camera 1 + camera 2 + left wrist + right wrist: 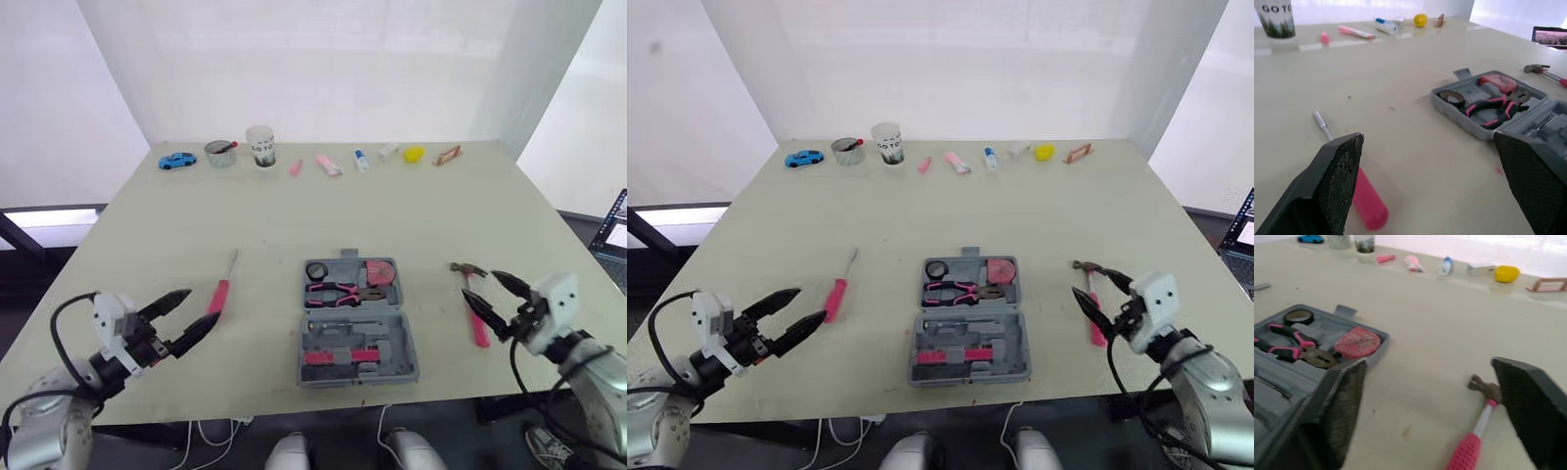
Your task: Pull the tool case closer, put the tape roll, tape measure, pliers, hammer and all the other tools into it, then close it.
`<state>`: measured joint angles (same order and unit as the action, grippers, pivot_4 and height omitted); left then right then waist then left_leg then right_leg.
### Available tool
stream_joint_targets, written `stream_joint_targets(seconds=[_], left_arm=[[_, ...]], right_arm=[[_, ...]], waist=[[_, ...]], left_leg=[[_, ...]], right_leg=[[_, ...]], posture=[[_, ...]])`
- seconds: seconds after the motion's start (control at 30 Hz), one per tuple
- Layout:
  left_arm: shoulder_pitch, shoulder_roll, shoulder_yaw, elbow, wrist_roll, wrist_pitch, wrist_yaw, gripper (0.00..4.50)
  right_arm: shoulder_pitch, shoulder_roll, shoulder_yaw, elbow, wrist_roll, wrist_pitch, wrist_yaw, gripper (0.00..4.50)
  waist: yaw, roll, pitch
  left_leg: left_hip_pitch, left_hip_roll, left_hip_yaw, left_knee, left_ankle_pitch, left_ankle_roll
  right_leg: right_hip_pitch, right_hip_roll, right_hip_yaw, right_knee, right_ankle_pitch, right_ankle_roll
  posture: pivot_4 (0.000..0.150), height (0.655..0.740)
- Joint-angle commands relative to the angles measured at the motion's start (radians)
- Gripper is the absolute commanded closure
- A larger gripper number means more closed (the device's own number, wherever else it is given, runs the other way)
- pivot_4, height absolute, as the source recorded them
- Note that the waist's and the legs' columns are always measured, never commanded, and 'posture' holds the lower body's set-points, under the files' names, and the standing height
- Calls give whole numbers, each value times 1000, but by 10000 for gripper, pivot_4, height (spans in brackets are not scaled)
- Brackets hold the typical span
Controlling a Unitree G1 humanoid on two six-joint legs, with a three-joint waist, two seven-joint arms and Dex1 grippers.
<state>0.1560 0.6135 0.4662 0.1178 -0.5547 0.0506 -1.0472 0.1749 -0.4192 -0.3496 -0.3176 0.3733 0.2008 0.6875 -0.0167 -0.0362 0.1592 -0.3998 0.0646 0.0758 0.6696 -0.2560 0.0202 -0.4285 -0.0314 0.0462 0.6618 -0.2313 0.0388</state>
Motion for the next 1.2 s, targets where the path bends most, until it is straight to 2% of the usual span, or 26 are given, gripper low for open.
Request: stream_joint_targets(seconds=[0.03,0.3,0.6,0.8,1.03,1.2], left_arm=[[36,-7,49,-3,-2,-39,19,0],[129,-39,109,129,12,-172,4,0],[176,-77,138,109,7,-206,65,0],[178,-47,89,24,19,-187,34,0],[72,50,14,-24,10,-125,-35,0],[-3,111,-50,-52,34,-90,-83,0]], right_arm=[[62,19,-65,-2,37,-77,-2,576],[219,60,-135,110,100,-230,61,576],[291,30,-183,226,108,-288,82,576],[237,-3,-149,174,121,-210,28,576],[73,-74,-63,81,132,23,-65,576],[-49,-128,-2,91,86,149,-132,576]], waist=[[1,0,0],[-1,0,0],[3,1,-1],[-1,1,-1],[2,3,-1],[3,2,-1]], left_leg=[[0,0,0,0,0,0],[1,0,0,0,0,0],[1,5,-4,0,-2,-3],[1,6,-3,0,-2,-3],[1,6,-2,-1,-1,-1],[-1,4,2,-1,0,0]], right_leg=[[0,0,0,0,0,0],[0,-2,1,0,-2,3],[-2,-4,0,-1,-2,3],[-2,-4,0,-1,-2,3],[-3,-3,0,-1,0,0],[-3,-2,0,-2,0,-1]], posture=[[1500,7400],[1500,7400],[1500,7400],[1500,7400],[1500,7400],[1500,7400]])
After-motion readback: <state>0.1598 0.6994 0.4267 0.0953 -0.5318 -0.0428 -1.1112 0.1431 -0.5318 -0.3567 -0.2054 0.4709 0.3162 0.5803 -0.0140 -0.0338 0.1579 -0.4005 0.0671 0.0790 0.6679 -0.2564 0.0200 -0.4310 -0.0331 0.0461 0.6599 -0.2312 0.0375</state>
